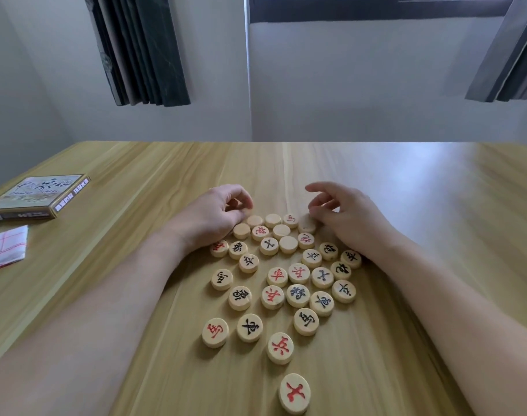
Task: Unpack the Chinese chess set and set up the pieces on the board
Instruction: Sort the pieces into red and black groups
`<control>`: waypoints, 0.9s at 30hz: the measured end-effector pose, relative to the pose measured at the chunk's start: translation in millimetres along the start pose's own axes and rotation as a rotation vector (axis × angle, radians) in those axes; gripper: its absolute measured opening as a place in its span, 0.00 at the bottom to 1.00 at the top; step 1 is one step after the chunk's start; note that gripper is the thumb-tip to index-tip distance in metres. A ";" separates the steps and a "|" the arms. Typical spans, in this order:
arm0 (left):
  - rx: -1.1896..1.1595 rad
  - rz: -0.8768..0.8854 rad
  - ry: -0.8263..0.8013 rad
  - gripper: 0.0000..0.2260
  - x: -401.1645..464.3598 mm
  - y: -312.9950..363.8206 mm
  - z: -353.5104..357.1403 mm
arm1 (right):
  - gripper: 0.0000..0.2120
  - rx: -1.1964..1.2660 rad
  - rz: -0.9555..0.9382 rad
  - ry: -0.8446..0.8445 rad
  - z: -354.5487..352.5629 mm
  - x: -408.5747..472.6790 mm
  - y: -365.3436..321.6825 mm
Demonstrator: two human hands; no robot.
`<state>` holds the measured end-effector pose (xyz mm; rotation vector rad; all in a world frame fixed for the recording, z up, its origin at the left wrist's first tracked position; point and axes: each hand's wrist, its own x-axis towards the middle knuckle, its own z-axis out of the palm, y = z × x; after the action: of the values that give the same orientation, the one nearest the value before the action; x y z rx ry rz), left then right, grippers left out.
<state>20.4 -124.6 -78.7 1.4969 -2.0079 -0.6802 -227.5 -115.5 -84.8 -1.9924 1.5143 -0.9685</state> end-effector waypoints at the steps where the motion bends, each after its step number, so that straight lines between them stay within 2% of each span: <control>1: -0.010 0.009 -0.027 0.12 0.1 -0.7 0.2 | 0.15 -0.005 -0.006 0.029 0.0 0.1 0.0; 3: -0.064 0.019 -0.104 0.20 -0.8 -1.4 1.0 | 0.11 -0.038 -0.022 0.088 0.6 0.1 -0.4; 5: -0.081 0.025 -0.152 0.23 -1.5 -3.0 2.1 | 0.07 -0.043 -0.025 0.132 0.7 -0.1 -1.2; 8: -0.033 0.047 -0.170 0.21 -2.6 -3.8 2.0 | 0.04 -0.049 0.001 0.113 1.8 -0.2 -2.7; 12: -0.273 -0.050 -0.175 0.18 -3.8 2.8 -0.7 | 0.05 -0.161 -0.004 0.072 3.8 -0.1 -2.8; 16: -0.137 -0.001 -0.152 0.11 -2.9 5.2 -0.2 | 0.06 -0.140 -0.006 0.069 -2.4 -0.3 -16.7; 21: -0.080 -0.010 -0.092 0.04 3.5 4.6 3.9 | 0.07 -0.277 -0.025 -0.231 -7.0 -0.6 -52.9; 23: -0.088 -0.027 -0.083 0.05 3.2 4.7 3.0 | 0.09 -0.374 -0.006 -0.330 -7.0 -2.5 -63.8; 27: -0.142 -0.051 -0.067 0.05 0.2 8.4 0.3 | 0.11 -0.484 0.036 -0.438 -7.5 -8.2 -75.0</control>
<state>14.4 -122.6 -73.2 1.4630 -1.9320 -0.8852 -186.8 -85.2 -28.4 -2.2891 1.6166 -0.1216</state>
